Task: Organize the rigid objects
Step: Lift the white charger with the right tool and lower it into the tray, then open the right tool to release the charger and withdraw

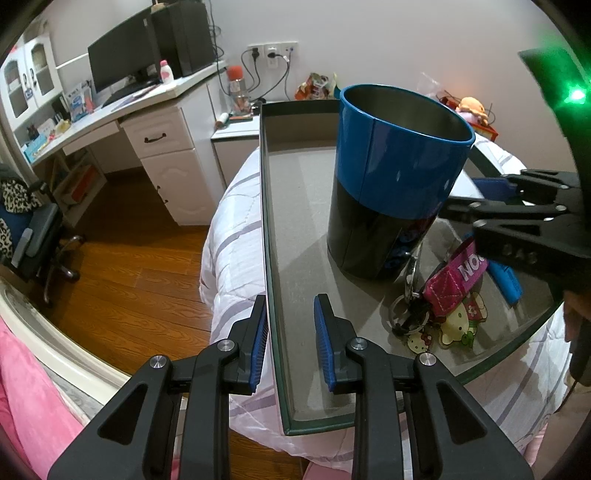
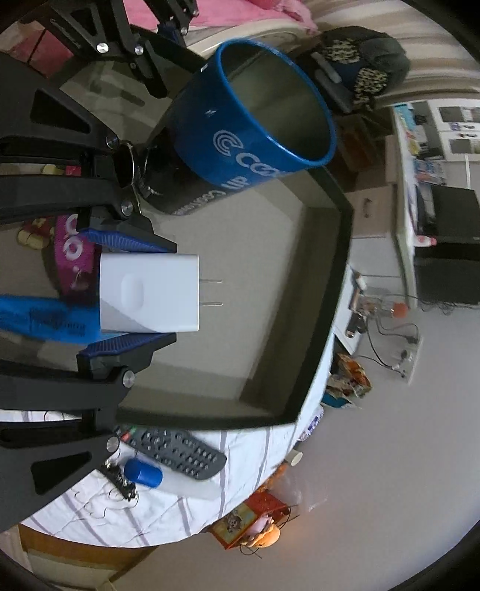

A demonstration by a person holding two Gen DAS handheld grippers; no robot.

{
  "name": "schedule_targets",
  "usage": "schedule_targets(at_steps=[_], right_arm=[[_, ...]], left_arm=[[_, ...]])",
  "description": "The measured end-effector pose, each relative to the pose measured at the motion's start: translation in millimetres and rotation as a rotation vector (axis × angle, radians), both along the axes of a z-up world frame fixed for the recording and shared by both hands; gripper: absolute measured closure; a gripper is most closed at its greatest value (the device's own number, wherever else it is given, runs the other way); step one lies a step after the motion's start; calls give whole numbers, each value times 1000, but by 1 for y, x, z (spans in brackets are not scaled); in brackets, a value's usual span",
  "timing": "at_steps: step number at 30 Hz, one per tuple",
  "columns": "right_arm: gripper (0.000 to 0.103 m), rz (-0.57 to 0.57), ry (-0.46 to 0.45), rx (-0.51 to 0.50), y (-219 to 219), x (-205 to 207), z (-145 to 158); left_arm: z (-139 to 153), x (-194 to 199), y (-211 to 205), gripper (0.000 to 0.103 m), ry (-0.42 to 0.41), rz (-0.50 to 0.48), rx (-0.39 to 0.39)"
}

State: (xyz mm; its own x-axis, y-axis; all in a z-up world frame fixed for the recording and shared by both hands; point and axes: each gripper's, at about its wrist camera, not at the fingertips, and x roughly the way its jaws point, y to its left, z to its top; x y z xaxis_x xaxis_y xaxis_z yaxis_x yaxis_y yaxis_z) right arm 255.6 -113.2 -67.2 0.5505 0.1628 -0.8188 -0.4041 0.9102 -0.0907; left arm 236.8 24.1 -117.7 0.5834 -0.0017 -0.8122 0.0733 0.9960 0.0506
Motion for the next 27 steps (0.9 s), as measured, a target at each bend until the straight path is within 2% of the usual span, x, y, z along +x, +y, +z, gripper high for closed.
schedule_targets(at_steps=[7,11,18,23,27], right_arm=[[61,7,-25,0,4,-5,2],[46,-11,-65,5,-2,-9,12],[45,-28,-122,28,-12,-19,33],[45,-50,-178,78,-35,-34,53],[34,-112,-223,115,-68,-47,67]], left_arm=[[0,-1,1,79,0,-2,0],[0,-2,2,79,-1,-2,-1],[-2,-3,2,79,1,0,5],[-2,-4,2,79,2,-1,6],[-3,-8,4,80,3,0,11]])
